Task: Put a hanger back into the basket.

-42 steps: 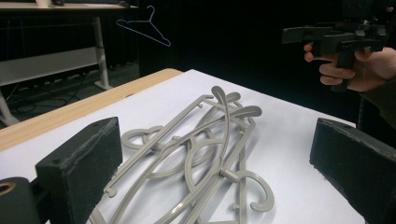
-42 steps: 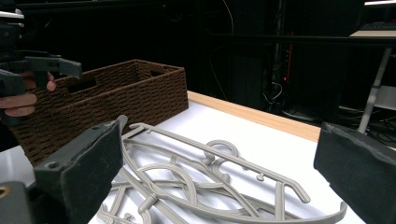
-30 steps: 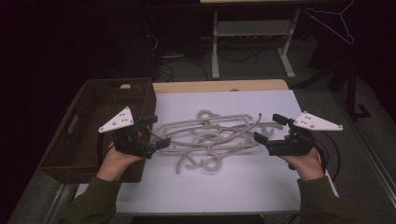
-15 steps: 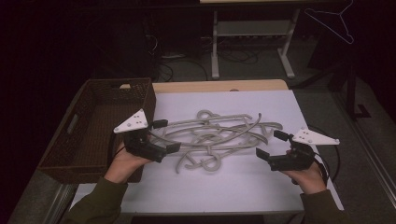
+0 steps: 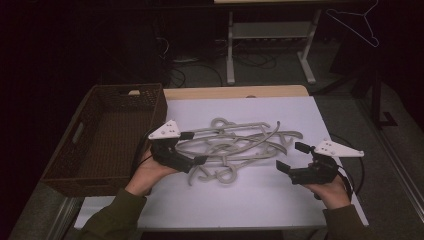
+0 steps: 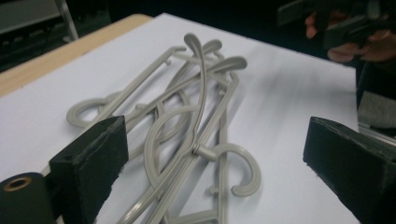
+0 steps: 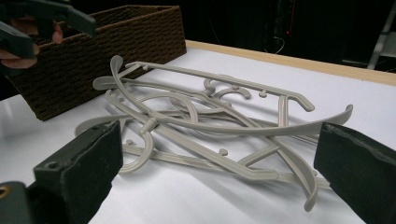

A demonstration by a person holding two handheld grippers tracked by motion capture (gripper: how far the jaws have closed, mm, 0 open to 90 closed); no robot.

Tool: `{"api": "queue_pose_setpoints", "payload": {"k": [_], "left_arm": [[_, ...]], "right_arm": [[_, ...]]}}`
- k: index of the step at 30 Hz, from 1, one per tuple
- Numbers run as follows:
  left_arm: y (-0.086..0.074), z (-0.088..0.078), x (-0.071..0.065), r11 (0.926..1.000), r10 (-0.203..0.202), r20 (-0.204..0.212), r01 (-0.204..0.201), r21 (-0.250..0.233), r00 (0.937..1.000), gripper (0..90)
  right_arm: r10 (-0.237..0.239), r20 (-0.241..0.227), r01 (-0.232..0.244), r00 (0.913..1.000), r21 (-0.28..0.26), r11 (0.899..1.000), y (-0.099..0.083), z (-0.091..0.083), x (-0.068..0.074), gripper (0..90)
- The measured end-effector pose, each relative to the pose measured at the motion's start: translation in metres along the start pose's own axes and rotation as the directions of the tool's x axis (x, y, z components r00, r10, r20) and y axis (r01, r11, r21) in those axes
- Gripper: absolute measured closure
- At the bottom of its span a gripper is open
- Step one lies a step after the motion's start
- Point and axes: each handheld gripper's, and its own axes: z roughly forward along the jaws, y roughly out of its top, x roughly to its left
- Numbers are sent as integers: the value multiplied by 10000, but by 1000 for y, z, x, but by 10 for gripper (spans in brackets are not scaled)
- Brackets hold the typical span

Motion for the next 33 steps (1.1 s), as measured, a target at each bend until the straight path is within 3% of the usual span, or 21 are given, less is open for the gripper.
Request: {"api": "queue_pose_setpoints", "payload": {"k": [7,18,27,29,31,33], "left_arm": [[-1,14,6,9984,-77,-192,88,565,9998,140],[-4,33,16,9886,47,-509,30,1505,9987,235],[-10,48,23,9749,275,-684,-117,2223,9973,297],[-12,52,24,9670,364,-796,-151,2544,9962,312],[-13,52,25,9656,432,-814,-207,2594,9957,327],[-15,55,28,9583,443,-929,-160,2853,9947,344]], "right_arm": [[87,-14,-87,10000,7,10000,0,-1,0,7],[103,-25,-103,9999,34,9999,0,-1,-1,7],[96,-23,-96,10000,7,10000,0,-1,-2,7],[86,-13,-86,10000,5,10000,0,-1,-2,7],[90,-10,-90,10000,1,10000,0,-1,-2,7],[92,-17,-92,10000,6,10000,0,-1,-2,7]]}}
